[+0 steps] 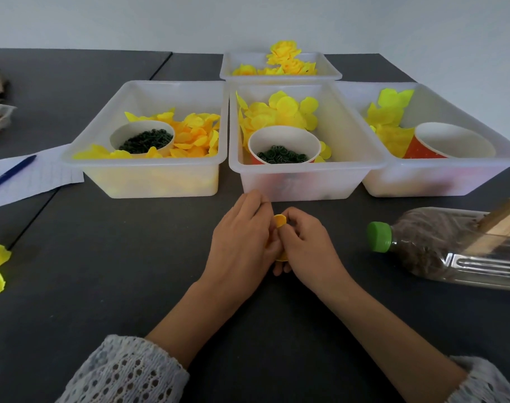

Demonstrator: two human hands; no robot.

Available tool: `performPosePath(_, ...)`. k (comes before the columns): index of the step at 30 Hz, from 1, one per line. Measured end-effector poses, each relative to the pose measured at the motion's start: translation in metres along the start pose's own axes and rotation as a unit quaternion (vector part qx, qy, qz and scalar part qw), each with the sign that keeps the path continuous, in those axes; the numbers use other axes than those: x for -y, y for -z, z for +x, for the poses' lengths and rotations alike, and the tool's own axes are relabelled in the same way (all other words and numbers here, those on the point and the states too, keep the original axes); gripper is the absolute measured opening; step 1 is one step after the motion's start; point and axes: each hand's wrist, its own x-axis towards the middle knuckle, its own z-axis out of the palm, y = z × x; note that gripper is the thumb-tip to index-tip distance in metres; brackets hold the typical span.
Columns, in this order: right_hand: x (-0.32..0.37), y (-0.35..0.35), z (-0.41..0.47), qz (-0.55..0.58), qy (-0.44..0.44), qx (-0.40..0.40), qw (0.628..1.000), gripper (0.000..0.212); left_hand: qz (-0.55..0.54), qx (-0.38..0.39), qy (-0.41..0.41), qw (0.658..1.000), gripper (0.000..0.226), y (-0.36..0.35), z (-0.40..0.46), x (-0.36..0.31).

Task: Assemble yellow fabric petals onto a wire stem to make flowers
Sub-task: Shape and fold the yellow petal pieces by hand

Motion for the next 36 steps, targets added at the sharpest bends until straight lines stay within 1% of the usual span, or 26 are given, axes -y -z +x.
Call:
performPosePath(4, 0.000, 0.001, 0.001, -0.009, -0.001, 0.002, 1.000, 0.020, -0.014, 0.009, 0.000, 1.000, 0.026, -0.001, 0.000, 0.000)
performPosePath(8, 0.000, 0.009, 0.003, -0.016, 0.015, 0.050, 0.999, 0.013, -0.051, 0.032, -0.012, 0.998, 0.023, 0.001, -0.001, 0.004)
performPosePath(12, -0.001, 0.010, 0.006, -0.031, 0.030, 0.061, 0.997, 0.012, -0.068, 0.032, -0.018, 0.997, 0.023, 0.000, -0.001, 0.009)
performPosePath(17, -0.002, 0.011, 0.008, -0.056, 0.047, 0.073, 0.995, 0.018, -0.084, -0.003, -0.027, 0.996, 0.023, 0.000, -0.001, 0.013)
performPosePath(23, -0.003, 0.007, 0.008, -0.063, 0.090, 0.055, 0.992, 0.030, -0.119, -0.021, -0.019, 0.992, 0.017, -0.001, -0.001, 0.012)
performPosePath(26, -0.002, 0.009, 0.011, -0.070, 0.068, 0.056, 0.994, 0.027, -0.136, -0.016, -0.009, 0.991, 0.016, -0.002, 0.000, 0.013)
performPosePath(29, 0.000, 0.015, 0.013, -0.050, 0.045, 0.089, 0.994, 0.018, -0.149, 0.008, -0.019, 0.989, 0.014, -0.002, -0.001, 0.015)
performPosePath(32, -0.001, 0.015, 0.012, -0.055, 0.042, 0.085, 0.994, 0.018, -0.130, 0.018, -0.018, 0.991, 0.012, -0.001, 0.001, 0.016)
performPosePath(34, -0.001, 0.012, 0.010, -0.062, 0.033, 0.062, 0.996, 0.019, -0.085, 0.021, -0.015, 0.996, 0.011, 0.000, 0.002, 0.017)
performPosePath(36, -0.002, 0.009, 0.010, -0.058, 0.021, 0.036, 0.997, 0.020, -0.024, 0.011, -0.030, 0.999, 0.009, 0.000, 0.002, 0.018)
